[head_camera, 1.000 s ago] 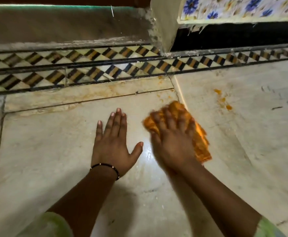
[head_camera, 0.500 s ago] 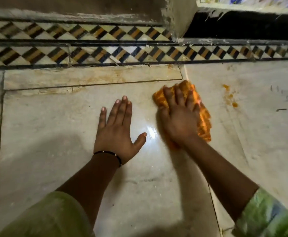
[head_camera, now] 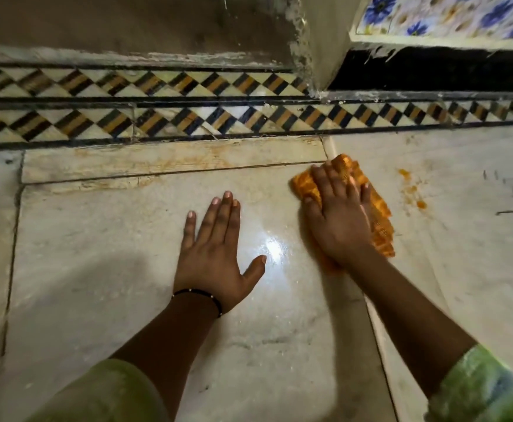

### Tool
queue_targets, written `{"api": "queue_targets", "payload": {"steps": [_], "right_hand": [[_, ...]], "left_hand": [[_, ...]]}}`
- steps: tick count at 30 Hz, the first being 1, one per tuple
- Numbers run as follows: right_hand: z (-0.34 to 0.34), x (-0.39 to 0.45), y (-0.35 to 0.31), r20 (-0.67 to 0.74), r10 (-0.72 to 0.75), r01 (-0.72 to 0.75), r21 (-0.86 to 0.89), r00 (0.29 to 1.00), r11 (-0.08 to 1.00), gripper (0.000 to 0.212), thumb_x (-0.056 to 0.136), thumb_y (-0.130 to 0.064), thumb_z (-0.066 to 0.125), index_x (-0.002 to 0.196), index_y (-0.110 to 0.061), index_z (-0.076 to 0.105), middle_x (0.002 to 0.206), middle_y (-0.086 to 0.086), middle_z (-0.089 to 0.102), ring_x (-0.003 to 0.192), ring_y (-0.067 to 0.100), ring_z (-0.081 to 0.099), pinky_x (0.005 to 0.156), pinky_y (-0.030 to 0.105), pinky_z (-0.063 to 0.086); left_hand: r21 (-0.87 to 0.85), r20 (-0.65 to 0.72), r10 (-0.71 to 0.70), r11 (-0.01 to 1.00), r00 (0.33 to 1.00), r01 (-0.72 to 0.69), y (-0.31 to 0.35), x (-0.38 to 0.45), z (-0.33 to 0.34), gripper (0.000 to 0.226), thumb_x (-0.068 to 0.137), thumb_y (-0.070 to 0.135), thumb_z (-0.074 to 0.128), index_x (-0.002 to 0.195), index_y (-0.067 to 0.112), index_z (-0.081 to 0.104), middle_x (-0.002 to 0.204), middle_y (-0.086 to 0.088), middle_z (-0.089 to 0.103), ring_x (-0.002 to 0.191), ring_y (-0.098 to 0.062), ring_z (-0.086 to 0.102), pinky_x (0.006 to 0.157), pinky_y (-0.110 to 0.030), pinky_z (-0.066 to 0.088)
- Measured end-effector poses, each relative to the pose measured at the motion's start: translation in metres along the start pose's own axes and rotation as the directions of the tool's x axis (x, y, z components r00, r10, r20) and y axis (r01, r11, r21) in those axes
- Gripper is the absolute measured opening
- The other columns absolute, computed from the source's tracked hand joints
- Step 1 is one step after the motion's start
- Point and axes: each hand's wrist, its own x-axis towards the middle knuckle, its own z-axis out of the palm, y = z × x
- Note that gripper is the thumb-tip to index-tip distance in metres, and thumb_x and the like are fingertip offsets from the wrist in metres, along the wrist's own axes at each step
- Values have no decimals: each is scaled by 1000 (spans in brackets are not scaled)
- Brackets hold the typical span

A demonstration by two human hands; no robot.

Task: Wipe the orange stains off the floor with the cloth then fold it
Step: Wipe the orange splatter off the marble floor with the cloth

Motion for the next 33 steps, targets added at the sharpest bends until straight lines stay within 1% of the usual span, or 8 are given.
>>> {"api": "queue_targets", "payload": {"steps": [6, 10, 15, 21, 25, 27, 31, 33], "right_hand": [[-1, 59, -39, 73, -257, 262, -64, 964, 963, 62, 93, -57, 18, 152, -38, 6, 162, -3, 7, 147, 26, -2, 116, 47, -5], [-13, 66, 28, 3, -76, 76, 1, 997, 997, 61, 95, -57, 20, 152, -38, 8, 162, -2, 6, 147, 28, 1, 117, 54, 2], [-6, -42, 43, -13, 85, -86, -38, 996, 996, 66, 92, -58, 10, 153, -34, 2, 161, -1, 1, 147, 25, -5, 117, 52, -6], [12, -10, -49, 2, 56, -56, 29, 998, 998, 62, 97, -55, 18, 153, -34, 2, 162, -2, -1, 147, 28, -8, 115, 54, -9], [7, 9, 2, -20, 86, -83, 131, 996, 988, 63, 95, -58, 25, 152, -40, 5, 162, -4, 0, 147, 26, -5, 116, 56, 0], [7, -27, 29, -56, 165, -158, 110, 985, 981, 64, 94, -60, 22, 152, -40, 4, 162, -5, -2, 147, 25, -6, 117, 54, -1], [15, -139, 45, -38, 55, -55, -8, 998, 998, 66, 91, -61, 23, 152, -40, 6, 161, -8, 1, 148, 22, -2, 118, 49, -2], [12, -160, 80, -7, 100, -100, -23, 995, 995, 70, 87, -66, 21, 152, -41, 10, 160, -11, 3, 148, 23, 8, 118, 50, 6]], "left_hand": [[30, -19, 9, 1000, 1000, -8, -1, 1, 2, 89, 85, 67, 25, 151, 12, 4, 159, -2, -4, 145, -16, -4, 116, -47, 0], [33, -32, 12, 999, 999, -11, -2, 1, 3, 88, 85, 67, 25, 151, 12, 5, 159, -2, -2, 145, -16, -2, 116, -46, 1], [19, -24, 9, 1000, 1000, -9, 0, 1, 3, 88, 85, 66, 26, 151, 12, 4, 159, -3, -2, 145, -16, -3, 116, -47, 1], [66, 6, -4, 998, 1000, 4, 0, 1, -2, 89, 83, 69, 16, 151, 14, -4, 158, -2, -9, 145, -16, -9, 117, -46, -3], [71, -6, 1, 997, 1000, -1, -2, 1, 0, 89, 81, 71, 9, 150, 16, -9, 158, 0, -14, 144, -15, -11, 117, -44, -5], [71, -19, 3, 997, 1000, -2, -1, -1, 1, 89, 81, 71, 10, 150, 17, -8, 158, 1, -13, 144, -13, -11, 117, -43, -5], [70, -26, 4, 998, 1000, -2, -3, -2, 2, 89, 82, 71, 12, 151, 18, -6, 158, 2, -11, 144, -12, -11, 117, -42, -4], [64, -37, 19, 998, 999, -17, -6, -2, 4, 88, 83, 71, 12, 151, 18, -4, 158, 2, -10, 144, -11, -10, 117, -41, -5]]}}
